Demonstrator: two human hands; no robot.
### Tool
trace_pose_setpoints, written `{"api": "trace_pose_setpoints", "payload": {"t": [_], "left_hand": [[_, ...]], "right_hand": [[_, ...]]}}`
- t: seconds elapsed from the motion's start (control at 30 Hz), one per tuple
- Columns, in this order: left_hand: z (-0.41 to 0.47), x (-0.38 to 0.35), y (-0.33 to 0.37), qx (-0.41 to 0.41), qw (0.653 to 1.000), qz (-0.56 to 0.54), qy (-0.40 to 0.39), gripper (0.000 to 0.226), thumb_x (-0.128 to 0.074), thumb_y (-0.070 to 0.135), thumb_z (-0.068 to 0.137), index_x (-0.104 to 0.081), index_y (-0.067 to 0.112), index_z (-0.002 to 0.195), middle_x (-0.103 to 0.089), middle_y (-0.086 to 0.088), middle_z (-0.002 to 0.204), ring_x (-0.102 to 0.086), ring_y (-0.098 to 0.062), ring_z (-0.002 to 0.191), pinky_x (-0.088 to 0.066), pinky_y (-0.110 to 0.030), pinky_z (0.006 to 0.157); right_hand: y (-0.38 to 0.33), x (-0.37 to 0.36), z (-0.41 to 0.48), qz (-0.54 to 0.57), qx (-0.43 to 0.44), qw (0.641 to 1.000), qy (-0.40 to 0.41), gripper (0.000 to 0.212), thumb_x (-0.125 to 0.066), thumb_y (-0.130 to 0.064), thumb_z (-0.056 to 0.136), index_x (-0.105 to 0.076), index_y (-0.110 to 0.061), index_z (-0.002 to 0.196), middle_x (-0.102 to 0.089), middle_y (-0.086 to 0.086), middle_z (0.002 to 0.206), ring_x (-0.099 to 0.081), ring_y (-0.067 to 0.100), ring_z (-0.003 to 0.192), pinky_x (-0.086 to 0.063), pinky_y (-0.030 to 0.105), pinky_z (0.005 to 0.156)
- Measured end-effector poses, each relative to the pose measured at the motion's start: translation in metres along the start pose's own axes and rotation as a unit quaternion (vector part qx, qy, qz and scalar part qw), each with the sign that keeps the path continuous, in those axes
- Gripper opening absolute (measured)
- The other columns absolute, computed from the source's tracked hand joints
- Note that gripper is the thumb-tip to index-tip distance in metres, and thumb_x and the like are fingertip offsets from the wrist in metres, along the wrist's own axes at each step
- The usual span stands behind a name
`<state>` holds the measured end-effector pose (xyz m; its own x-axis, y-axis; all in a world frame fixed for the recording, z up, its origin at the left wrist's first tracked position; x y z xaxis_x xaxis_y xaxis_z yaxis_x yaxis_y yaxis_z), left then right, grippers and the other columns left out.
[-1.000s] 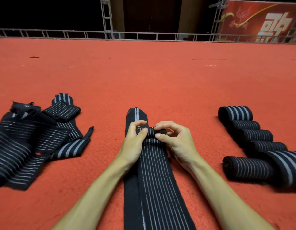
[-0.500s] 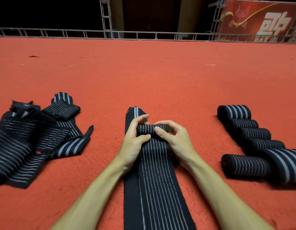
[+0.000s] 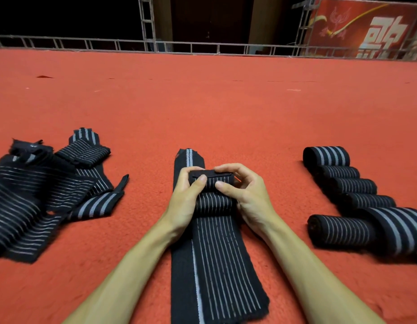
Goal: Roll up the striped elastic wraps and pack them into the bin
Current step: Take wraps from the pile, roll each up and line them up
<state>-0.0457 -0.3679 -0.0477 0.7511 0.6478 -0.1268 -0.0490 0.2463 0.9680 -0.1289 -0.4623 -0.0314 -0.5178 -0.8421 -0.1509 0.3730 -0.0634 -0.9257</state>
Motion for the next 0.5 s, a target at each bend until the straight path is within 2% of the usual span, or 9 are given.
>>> {"api": "trace_pose_setpoints", "payload": {"t": [0.07, 0.13, 0.2, 0.27, 0.33, 0.43, 0.5], "left_hand": [[0.0, 0.001, 0.004, -0.011, 1.0, -0.013, 0.001, 0.014, -0.05, 0.008, 0.095, -0.052, 0.017, 0.106, -0.066, 0.001, 0.091, -0.064, -0.006, 0.08, -0.051, -0.022, 0.073], [0.0, 0.002, 0.006, -0.019, 0.999, -0.026, -0.003, 0.019, -0.055, 0.011, 0.086, -0.054, 0.019, 0.103, -0.065, 0.002, 0.088, -0.062, -0.008, 0.079, -0.051, -0.022, 0.072], [0.0, 0.002, 0.005, -0.017, 0.999, -0.037, -0.014, 0.025, -0.054, 0.014, 0.077, -0.056, 0.023, 0.101, -0.064, -0.004, 0.092, -0.06, -0.016, 0.084, -0.05, -0.03, 0.076], [0.001, 0.001, 0.005, -0.024, 0.999, -0.036, -0.026, 0.026, -0.054, 0.012, 0.076, -0.059, 0.026, 0.097, -0.061, -0.008, 0.095, -0.057, -0.021, 0.087, -0.047, -0.036, 0.08], [0.0, 0.0, 0.005, -0.027, 0.998, -0.036, -0.034, 0.027, -0.053, 0.009, 0.075, -0.061, 0.028, 0.092, -0.06, -0.007, 0.092, -0.056, -0.019, 0.085, -0.046, -0.034, 0.078], [0.0, -0.002, 0.004, -0.025, 0.999, -0.029, -0.036, 0.029, -0.052, 0.01, 0.073, -0.06, 0.027, 0.094, -0.061, -0.002, 0.09, -0.055, -0.016, 0.085, -0.045, -0.03, 0.078], [0.0, -0.003, 0.003, -0.018, 0.999, -0.021, -0.04, 0.03, -0.051, 0.013, 0.074, -0.058, 0.024, 0.101, -0.062, 0.001, 0.092, -0.057, -0.012, 0.086, -0.046, -0.025, 0.078]], "right_hand": [[0.002, 0.002, 0.0, -0.026, -0.007, 1.0, 0.015, 0.025, -0.072, -0.019, 0.076, -0.071, -0.024, 0.1, -0.071, 0.0, 0.098, -0.064, 0.017, 0.092, -0.05, 0.036, 0.087], [0.0, 0.007, 0.0, -0.113, 0.002, 0.993, 0.042, 0.024, -0.068, -0.03, 0.082, -0.07, -0.02, 0.104, -0.072, -0.002, 0.099, -0.065, 0.015, 0.095, -0.049, 0.033, 0.09], [0.002, 0.009, 0.0, -0.147, -0.006, 0.988, 0.053, 0.02, -0.064, -0.031, 0.09, -0.07, -0.017, 0.102, -0.072, -0.003, 0.1, -0.065, 0.013, 0.096, -0.049, 0.029, 0.089], [0.004, 0.009, 0.0, -0.144, -0.019, 0.987, 0.064, 0.016, -0.059, -0.028, 0.093, -0.07, -0.017, 0.097, -0.072, -0.004, 0.096, -0.064, 0.008, 0.092, -0.047, 0.025, 0.085], [0.006, 0.009, 0.0, -0.135, -0.03, 0.988, 0.068, 0.016, -0.06, -0.027, 0.092, -0.071, -0.015, 0.095, -0.071, -0.005, 0.091, -0.063, 0.005, 0.085, -0.046, 0.023, 0.08], [0.009, 0.011, 0.0, -0.109, -0.046, 0.99, 0.073, 0.017, -0.065, -0.025, 0.089, -0.072, -0.011, 0.094, -0.072, -0.001, 0.089, -0.064, 0.008, 0.084, -0.048, 0.027, 0.079], [0.012, 0.012, 0.0, -0.088, -0.057, 0.992, 0.073, 0.014, -0.067, -0.026, 0.088, -0.073, -0.013, 0.091, -0.072, 0.002, 0.09, -0.065, 0.013, 0.086, -0.051, 0.036, 0.084]]}}
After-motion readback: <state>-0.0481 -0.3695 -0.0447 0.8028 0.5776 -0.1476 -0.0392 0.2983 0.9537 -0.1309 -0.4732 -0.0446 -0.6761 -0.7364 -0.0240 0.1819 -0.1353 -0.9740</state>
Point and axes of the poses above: each hand's wrist, its own z-axis towards the middle knuckle, its own x-axis out of the back of the hand, y = z × x, the point moved 10 cm from there along z, towards the middle knuckle
